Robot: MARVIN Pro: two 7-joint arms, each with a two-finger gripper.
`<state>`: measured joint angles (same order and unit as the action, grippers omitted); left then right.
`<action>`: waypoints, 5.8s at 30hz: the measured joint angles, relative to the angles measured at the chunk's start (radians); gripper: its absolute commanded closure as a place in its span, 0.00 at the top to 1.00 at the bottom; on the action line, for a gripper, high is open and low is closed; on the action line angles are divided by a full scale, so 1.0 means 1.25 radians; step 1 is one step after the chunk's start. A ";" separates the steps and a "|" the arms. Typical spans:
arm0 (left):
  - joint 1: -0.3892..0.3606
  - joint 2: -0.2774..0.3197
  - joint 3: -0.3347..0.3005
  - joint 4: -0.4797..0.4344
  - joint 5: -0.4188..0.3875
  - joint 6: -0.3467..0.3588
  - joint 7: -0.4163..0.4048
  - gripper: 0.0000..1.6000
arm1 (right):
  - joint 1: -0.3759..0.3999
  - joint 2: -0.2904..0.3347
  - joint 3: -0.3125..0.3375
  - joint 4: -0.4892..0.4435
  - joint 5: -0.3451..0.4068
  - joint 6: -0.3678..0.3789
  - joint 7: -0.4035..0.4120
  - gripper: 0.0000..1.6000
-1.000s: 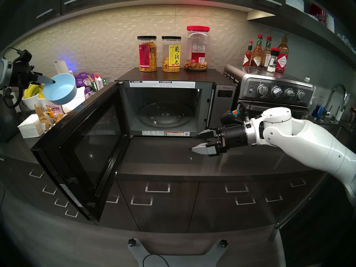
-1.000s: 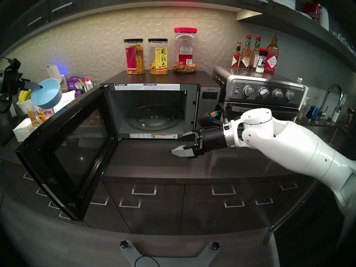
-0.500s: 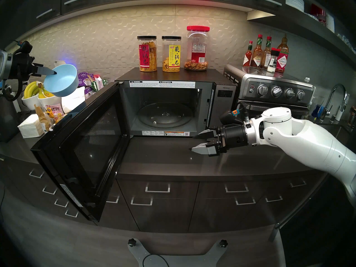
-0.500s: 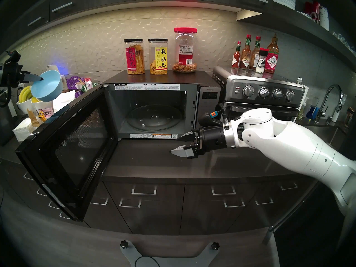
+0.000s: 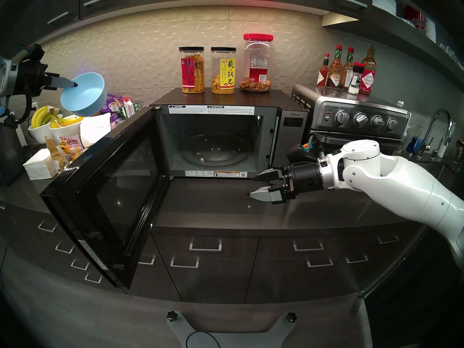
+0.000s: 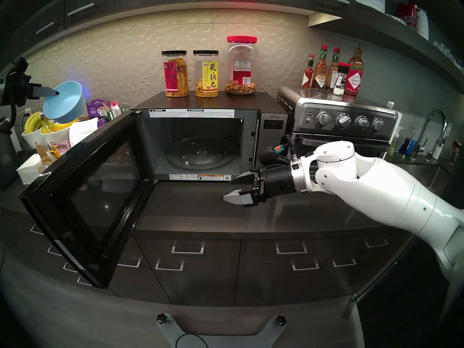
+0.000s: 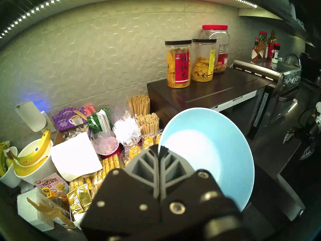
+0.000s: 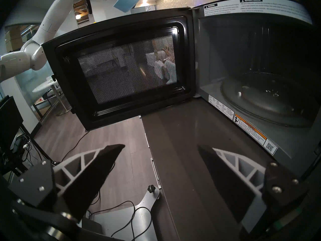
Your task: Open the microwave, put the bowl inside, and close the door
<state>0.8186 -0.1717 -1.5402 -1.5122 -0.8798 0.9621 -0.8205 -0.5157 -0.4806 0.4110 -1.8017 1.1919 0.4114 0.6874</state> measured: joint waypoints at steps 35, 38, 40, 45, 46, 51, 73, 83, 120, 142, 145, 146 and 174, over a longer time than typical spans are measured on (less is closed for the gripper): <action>-0.242 -0.254 0.174 0.047 0.028 0.000 0.094 0.00 | 0.000 0.000 0.000 0.000 0.000 0.000 0.001 1.00; -0.266 -0.278 0.196 0.064 0.038 0.000 0.097 0.00 | 0.000 0.000 0.000 0.000 0.000 0.000 0.001 1.00; -0.282 -0.295 0.207 0.074 0.044 0.000 0.098 0.00 | 0.000 0.000 0.000 0.000 0.000 0.000 0.001 1.00; -0.308 -0.324 0.226 0.096 0.054 0.000 0.097 0.00 | 0.000 0.000 0.000 0.000 0.000 0.000 0.001 1.00; -0.318 -0.334 0.235 0.105 0.057 0.000 0.093 0.00 | 0.000 0.000 0.000 0.000 0.000 0.000 0.001 1.00; -0.353 -0.365 0.267 0.137 0.067 0.000 0.074 0.00 | 0.000 0.000 0.000 0.000 0.000 0.000 0.001 1.00; -0.498 -0.379 0.502 0.158 0.024 0.000 -0.036 0.00 | 0.000 0.000 0.000 0.000 0.000 0.000 0.001 1.00; -0.544 -0.352 0.580 0.117 -0.048 0.000 -0.036 0.00 | 0.000 0.000 0.000 0.000 0.000 0.000 0.001 1.00; -0.720 -0.353 0.917 0.029 -0.341 0.000 -0.031 0.00 | 0.000 0.000 0.000 0.000 0.000 0.000 0.000 1.00; -0.817 -0.351 1.130 -0.025 -0.511 0.000 0.041 0.00 | 0.000 0.000 0.000 0.000 0.001 0.000 -0.001 1.00; -0.825 -0.355 1.148 -0.029 -0.530 0.000 0.055 0.00 | 0.000 0.000 0.000 0.000 0.001 0.000 -0.001 1.00; -0.828 -0.356 1.153 -0.030 -0.535 0.000 0.058 0.00 | 0.000 0.000 0.000 0.000 0.001 0.000 -0.001 1.00; -0.838 -0.412 1.206 -0.011 -0.630 0.000 0.099 0.00 | 0.000 0.000 0.000 0.000 0.001 0.000 -0.002 1.00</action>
<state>-0.2291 -0.6869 -0.0323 -1.5253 -1.6667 0.9625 -0.6973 -0.5157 -0.4806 0.4115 -1.8018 1.1929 0.4112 0.6854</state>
